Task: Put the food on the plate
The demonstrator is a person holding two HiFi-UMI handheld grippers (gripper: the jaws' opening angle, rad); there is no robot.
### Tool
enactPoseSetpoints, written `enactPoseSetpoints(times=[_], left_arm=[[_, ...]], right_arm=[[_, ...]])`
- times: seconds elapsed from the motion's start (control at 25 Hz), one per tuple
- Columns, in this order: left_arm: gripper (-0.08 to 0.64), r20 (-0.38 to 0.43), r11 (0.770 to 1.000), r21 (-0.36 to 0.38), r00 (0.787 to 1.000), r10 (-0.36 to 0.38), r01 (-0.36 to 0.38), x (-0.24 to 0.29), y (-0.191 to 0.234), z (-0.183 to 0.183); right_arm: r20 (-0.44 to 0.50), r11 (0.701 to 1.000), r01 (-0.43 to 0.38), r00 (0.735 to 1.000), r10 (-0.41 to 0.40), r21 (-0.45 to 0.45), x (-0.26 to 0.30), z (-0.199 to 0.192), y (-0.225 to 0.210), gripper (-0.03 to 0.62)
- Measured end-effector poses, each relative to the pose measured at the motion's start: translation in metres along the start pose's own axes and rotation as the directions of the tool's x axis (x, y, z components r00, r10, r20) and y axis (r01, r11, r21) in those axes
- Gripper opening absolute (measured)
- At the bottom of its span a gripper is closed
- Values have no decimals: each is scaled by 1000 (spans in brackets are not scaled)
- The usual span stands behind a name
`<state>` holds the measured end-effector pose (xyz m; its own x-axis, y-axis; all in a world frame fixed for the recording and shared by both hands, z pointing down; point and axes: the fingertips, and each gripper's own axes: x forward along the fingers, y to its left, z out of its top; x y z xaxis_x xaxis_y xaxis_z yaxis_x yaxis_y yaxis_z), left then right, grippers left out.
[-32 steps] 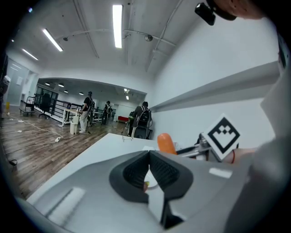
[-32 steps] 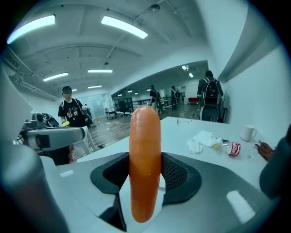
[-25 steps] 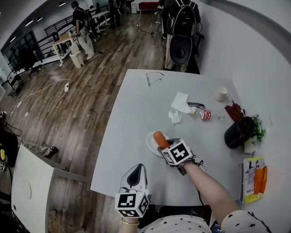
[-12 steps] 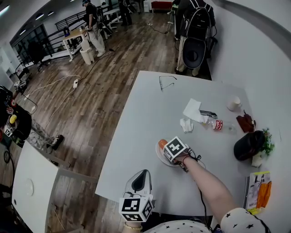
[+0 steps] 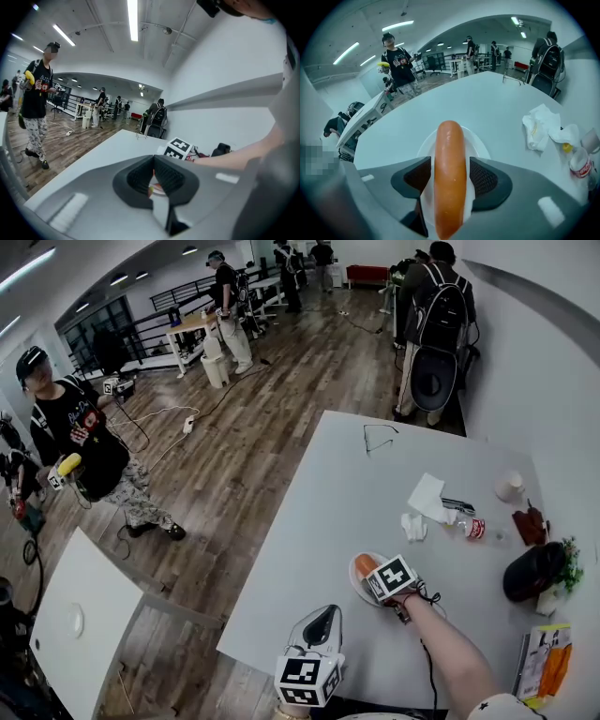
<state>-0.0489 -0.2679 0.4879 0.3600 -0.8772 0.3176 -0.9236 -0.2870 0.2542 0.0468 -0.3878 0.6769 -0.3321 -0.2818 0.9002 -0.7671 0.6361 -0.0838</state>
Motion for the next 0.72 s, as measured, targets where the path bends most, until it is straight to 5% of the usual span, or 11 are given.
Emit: enactPoseSetpoints(times=[0.24,0.4,0.56,0.72], left_arm=[[8,-1,1000,5,1000,6,-6,-8,1,3],[8,11,1000,14,1000,8,-9,-12,-4,11],[8,24,999,47,1000,-2,1,-14,-13,18],[8,11,998,70,1000,-7,6,-15,-21,19]], right_arm=[[280,995,-4,960,-24,97,-58,28,18,252],[528,979,-106,849,-3,175,-124,40,49,183],[691,956,-121,716,-103,268,-192,31,67,5],[734,961,-75,662,-151,265,-217,13,88,0]])
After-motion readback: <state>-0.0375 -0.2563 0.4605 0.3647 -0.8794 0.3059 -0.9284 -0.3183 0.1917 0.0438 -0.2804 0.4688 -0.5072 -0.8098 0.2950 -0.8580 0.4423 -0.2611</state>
